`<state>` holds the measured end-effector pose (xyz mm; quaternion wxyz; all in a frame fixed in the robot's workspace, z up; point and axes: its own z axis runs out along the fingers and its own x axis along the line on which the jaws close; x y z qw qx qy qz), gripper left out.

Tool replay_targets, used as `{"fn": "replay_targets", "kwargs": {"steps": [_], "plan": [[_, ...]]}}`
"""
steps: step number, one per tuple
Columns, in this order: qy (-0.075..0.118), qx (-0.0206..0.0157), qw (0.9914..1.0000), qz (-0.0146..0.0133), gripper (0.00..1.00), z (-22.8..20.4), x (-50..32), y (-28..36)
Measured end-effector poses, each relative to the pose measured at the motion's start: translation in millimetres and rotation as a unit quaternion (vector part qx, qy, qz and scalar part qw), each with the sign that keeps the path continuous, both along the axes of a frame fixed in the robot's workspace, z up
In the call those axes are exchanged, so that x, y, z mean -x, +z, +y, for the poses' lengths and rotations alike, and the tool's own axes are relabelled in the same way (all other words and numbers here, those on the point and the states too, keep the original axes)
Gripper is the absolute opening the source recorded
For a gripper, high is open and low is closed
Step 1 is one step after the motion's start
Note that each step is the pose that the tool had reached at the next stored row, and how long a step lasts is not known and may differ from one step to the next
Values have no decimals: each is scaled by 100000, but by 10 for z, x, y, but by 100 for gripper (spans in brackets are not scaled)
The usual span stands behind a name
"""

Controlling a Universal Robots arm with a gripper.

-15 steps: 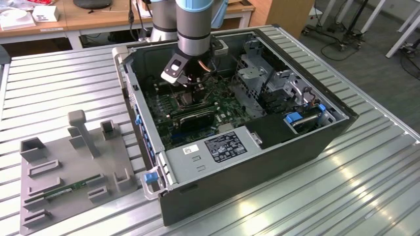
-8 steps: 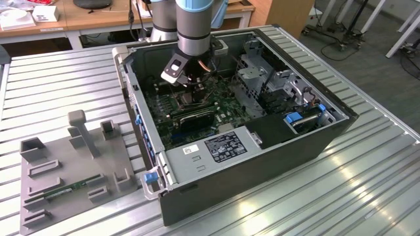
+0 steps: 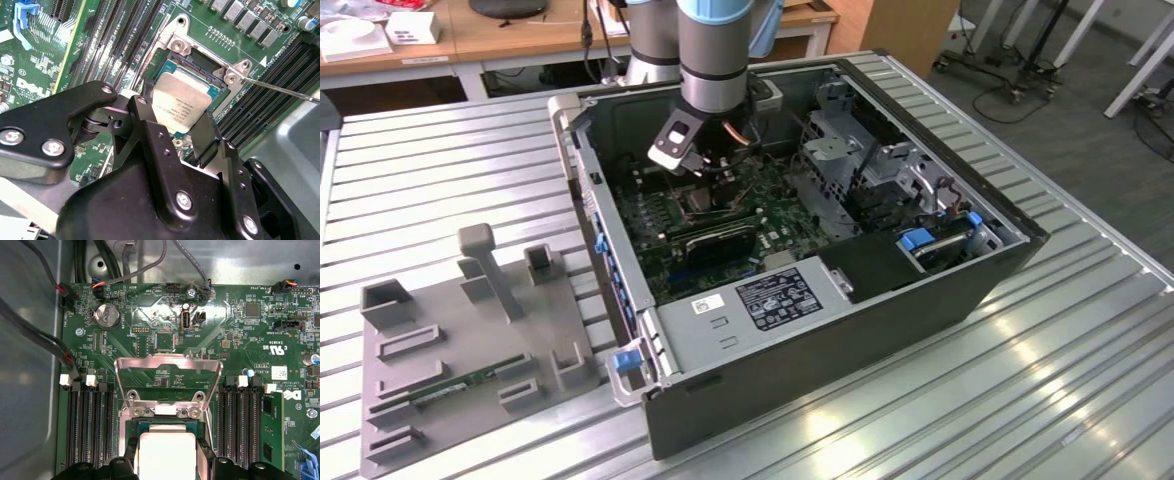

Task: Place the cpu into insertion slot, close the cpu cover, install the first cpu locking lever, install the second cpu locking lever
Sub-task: 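Place the cpu into insertion slot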

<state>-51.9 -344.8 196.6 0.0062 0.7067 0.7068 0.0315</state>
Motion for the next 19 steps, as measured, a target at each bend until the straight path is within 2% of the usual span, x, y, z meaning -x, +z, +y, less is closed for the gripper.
{"fn": "replay_targets", "kwargs": {"steps": [5,19], "plan": [[18,5,100000,2,54,2,32,-2],[-7,3,100000,1,54,14,32,-17]]}}
